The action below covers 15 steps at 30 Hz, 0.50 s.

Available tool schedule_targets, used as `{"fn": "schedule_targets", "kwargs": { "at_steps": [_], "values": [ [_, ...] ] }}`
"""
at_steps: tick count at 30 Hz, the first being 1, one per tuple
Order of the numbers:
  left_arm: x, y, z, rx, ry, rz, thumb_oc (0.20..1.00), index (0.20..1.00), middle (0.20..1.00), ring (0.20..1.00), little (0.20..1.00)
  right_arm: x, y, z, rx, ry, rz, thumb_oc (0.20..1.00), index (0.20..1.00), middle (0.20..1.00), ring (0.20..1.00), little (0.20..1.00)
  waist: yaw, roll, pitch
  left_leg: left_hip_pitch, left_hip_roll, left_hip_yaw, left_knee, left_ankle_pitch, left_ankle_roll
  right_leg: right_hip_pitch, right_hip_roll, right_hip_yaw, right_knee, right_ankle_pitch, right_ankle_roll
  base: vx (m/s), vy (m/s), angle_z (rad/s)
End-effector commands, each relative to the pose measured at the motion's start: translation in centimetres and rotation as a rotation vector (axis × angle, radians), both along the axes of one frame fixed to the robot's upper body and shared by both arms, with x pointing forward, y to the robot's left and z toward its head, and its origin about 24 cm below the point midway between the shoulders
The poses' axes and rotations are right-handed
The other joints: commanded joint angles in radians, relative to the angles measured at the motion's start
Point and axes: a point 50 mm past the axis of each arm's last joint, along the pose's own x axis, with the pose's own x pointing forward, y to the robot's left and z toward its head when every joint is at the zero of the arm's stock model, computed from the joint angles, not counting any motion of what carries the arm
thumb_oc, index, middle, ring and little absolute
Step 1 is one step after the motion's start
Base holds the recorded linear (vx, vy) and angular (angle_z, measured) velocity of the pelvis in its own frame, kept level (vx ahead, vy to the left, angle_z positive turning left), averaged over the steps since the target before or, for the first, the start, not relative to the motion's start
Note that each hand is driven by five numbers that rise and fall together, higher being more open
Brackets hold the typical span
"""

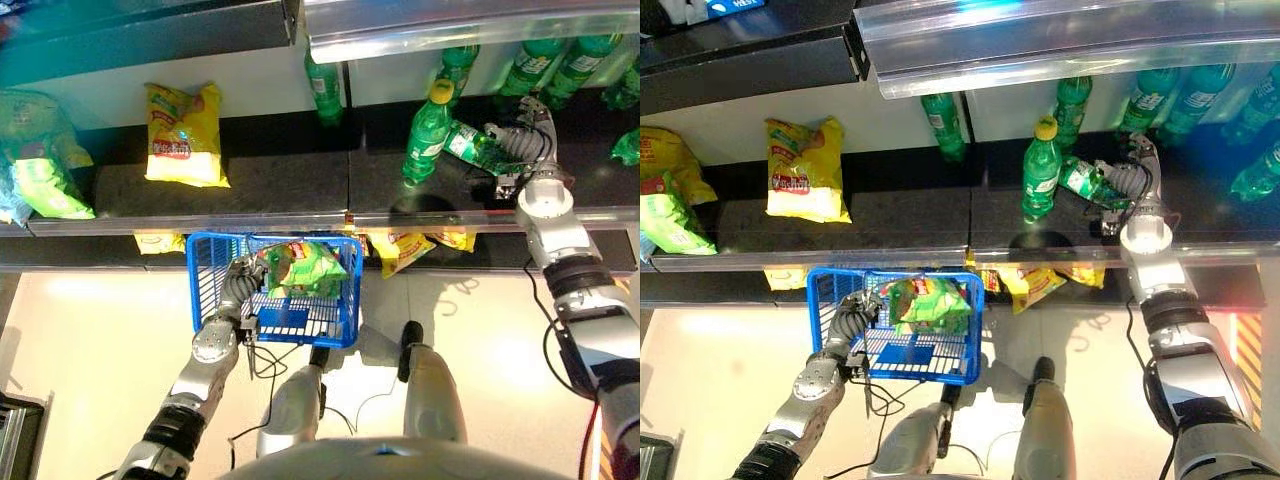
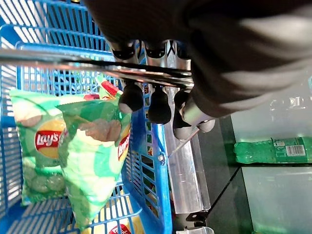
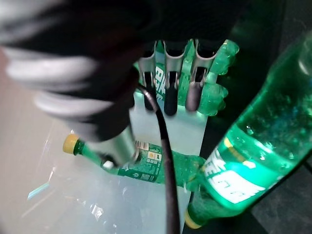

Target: Pick up the snacks into the basket

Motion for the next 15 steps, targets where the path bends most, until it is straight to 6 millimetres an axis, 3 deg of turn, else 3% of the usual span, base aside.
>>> {"fn": "schedule_targets", "kwargs": {
  "at_steps": [1,8,9,10,12,15],
  "values": [
    [1.98,0.14,6.82,-0.015,-0.346,-0.037,0.2,0.2,0.2,0.2,0.2,-0.14,0.16,1.39,-0.041,-0.063,0.017,0.2,0.2,0.2,0.2,0.2,0.01,-0.023,-0.047,0.039,-0.061,0.02,-0.001,-0.044,0.049,0.105,0.009,0.06,-0.064,-0.029,0.051,0.0,-0.005,0.04],
    [1.96,0.08,6.94,-0.027,-0.356,-0.033,0.2,0.2,0.2,0.2,0.2,-0.27,0.35,1.34,-0.094,-0.053,0.029,0.2,0.2,0.2,0.2,0.2,0.004,-0.024,-0.052,0.05,-0.06,0.022,-0.011,-0.048,0.052,0.111,0.011,0.066,-0.075,-0.022,0.055,0.0,0.0,0.0],
    [1.95,0.04,6.97,-0.029,-0.358,-0.035,0.2,0.2,0.2,0.2,0.2,-0.29,0.3,1.44,-0.104,-0.052,0.03,0.385,0.385,0.385,0.385,0.385,0.002,-0.024,-0.053,0.05,-0.058,0.024,-0.012,-0.048,0.051,0.111,0.011,0.067,-0.078,-0.022,0.056,0.0,0.0,0.0],
    [1.96,0.03,6.93,-0.027,-0.356,-0.036,0.2,0.2,0.2,0.2,0.2,-0.36,0.3,1.5,-0.112,-0.053,0.033,0.52,0.52,0.52,0.52,0.52,0.001,-0.024,-0.054,0.051,-0.057,0.027,-0.012,-0.048,0.051,0.11,0.01,0.067,-0.078,-0.022,0.056,0.0,0.0,0.0],
    [2.05,-0.03,7.0,-0.031,-0.359,-0.037,0.2,0.2,0.2,0.2,0.2,-0.48,0.29,1.69,-0.109,-0.067,0.034,1.0,1.0,1.0,1.0,1.0,-0.004,-0.024,-0.052,0.051,-0.056,0.029,-0.013,-0.048,0.052,0.108,0.012,0.071,-0.078,-0.021,0.056,0.0,0.0,0.0],
    [2.12,-0.08,7.0,-0.029,-0.361,-0.039,0.2,0.2,0.2,0.2,0.2,-0.77,0.2,1.48,-0.106,-0.068,0.046,1.0,1.0,1.0,1.0,1.0,-0.006,-0.026,-0.051,0.055,-0.056,0.032,-0.017,-0.049,0.053,0.107,0.013,0.076,-0.077,-0.02,0.057,0.0,0.0,0.0]
  ]
}}
